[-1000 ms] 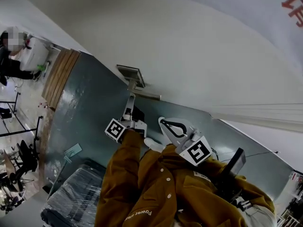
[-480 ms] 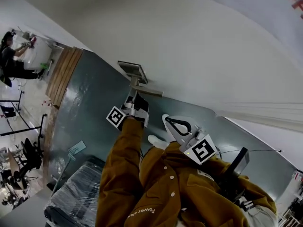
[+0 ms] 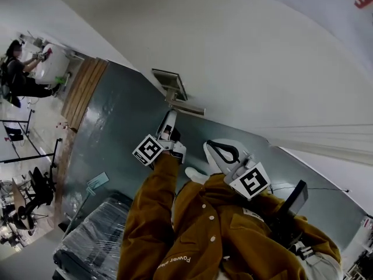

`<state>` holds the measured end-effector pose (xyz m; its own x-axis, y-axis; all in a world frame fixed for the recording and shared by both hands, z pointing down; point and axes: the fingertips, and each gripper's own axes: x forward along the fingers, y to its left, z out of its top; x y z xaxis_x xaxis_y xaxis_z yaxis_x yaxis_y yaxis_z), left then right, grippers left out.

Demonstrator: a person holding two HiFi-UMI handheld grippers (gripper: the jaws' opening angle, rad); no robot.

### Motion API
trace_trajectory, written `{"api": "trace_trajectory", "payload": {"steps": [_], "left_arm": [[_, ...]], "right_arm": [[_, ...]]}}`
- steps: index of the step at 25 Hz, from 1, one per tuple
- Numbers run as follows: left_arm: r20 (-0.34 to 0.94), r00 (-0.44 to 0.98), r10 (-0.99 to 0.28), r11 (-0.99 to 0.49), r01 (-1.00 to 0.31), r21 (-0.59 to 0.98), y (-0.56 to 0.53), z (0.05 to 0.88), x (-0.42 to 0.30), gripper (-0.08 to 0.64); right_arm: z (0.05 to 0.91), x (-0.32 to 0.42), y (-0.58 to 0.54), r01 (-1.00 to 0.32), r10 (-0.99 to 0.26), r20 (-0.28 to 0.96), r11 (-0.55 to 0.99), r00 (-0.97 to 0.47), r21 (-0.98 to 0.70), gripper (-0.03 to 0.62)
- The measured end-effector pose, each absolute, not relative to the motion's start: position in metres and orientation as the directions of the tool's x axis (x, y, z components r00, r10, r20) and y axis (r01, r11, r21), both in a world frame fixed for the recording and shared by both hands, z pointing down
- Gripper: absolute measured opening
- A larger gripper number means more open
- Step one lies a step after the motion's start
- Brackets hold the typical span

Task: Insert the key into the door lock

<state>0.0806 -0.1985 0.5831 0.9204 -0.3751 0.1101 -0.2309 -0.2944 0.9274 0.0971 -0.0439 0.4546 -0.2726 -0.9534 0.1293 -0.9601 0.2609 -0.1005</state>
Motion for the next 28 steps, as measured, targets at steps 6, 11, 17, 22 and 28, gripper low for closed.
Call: {"api": "trace_trajectory", "payload": {"steps": [6, 11, 17, 22, 28], "left_arm": [[0.198, 0.906, -0.375, -0.626, -0.405, 0.666, -0.166, 0.525, 0.044, 0.140], [0.185, 0.870, -0.457, -0.773, -0.492, 0.402, -0.140, 0.458, 0.017, 0.061], [0.237, 0.790, -0.565, -0.762, -0.610, 0.217, -0.102, 0.414, -0.016, 0.000], [0.230, 0.742, -0.629, -0.684, -0.669, 0.290, -0.091, 0.413, -0.042, 0.002], [0.203, 0.715, -0.669, -0.659, -0.697, 0.283, -0.095, 0.410, -0.069, 0.002]], "right_arm": [[0.454, 0.095, -0.047, -0.950, -0.933, 0.202, 0.272, -0.299, -0.153, 0.008], [0.444, 0.093, -0.063, -0.932, -0.920, 0.171, 0.329, -0.352, -0.150, 0.008], [0.435, 0.081, -0.083, -0.914, -0.897, 0.177, 0.386, -0.404, -0.126, 0.008], [0.425, 0.058, -0.096, -0.891, -0.879, 0.148, 0.451, -0.453, -0.051, 0.006], [0.427, 0.035, -0.098, -0.874, -0.857, 0.171, 0.479, -0.486, -0.083, 0.006]]}}
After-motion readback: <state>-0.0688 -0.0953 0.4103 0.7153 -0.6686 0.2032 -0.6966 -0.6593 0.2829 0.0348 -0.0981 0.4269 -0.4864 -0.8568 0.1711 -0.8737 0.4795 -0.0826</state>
